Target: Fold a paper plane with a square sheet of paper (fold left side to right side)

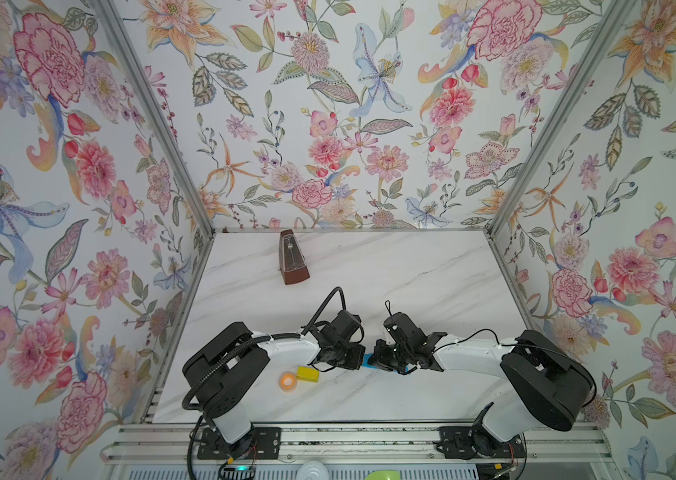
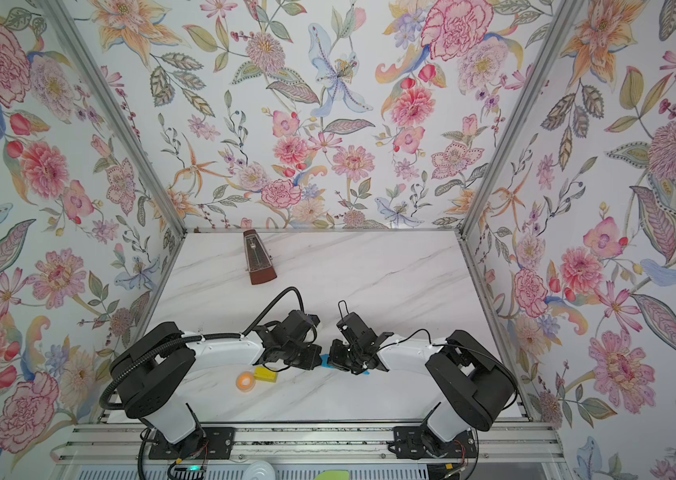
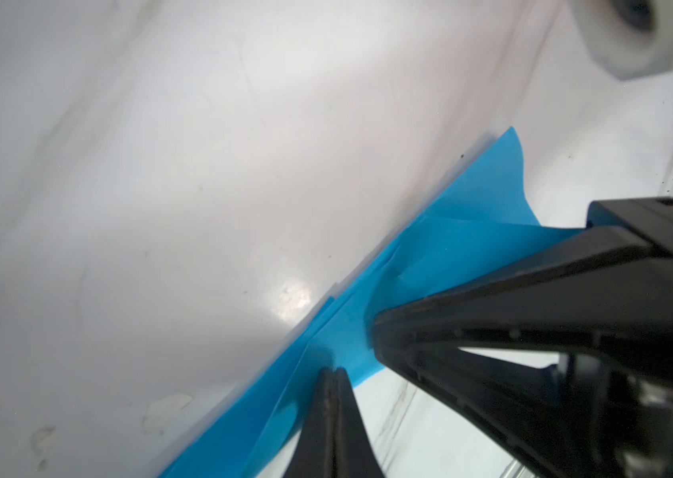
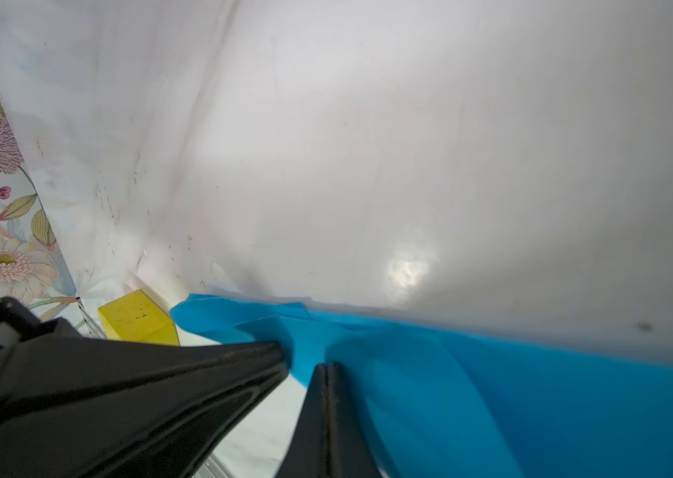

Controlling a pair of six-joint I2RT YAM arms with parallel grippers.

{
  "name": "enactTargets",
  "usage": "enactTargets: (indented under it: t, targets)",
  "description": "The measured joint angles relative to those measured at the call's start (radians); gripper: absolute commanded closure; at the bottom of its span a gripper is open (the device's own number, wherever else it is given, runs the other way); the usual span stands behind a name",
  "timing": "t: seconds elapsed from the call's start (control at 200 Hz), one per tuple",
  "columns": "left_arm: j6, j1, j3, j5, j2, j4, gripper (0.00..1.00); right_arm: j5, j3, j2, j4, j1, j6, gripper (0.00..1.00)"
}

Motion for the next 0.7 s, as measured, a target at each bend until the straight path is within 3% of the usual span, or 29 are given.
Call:
enactTargets:
  t: [0.34, 0.701]
  targets:
    - [0.001, 0.050, -0.103, -0.014, -0.088, 0.021, 0.97, 0.001, 0.000, 0.000, 0.002, 0.000, 0.000, 0.96]
    - [0.035, 0.194, -0.209, -0.013, -0.203, -0.002, 0.98, 0.001, 0.000, 0.000, 0.002, 0.000, 0.000, 0.96]
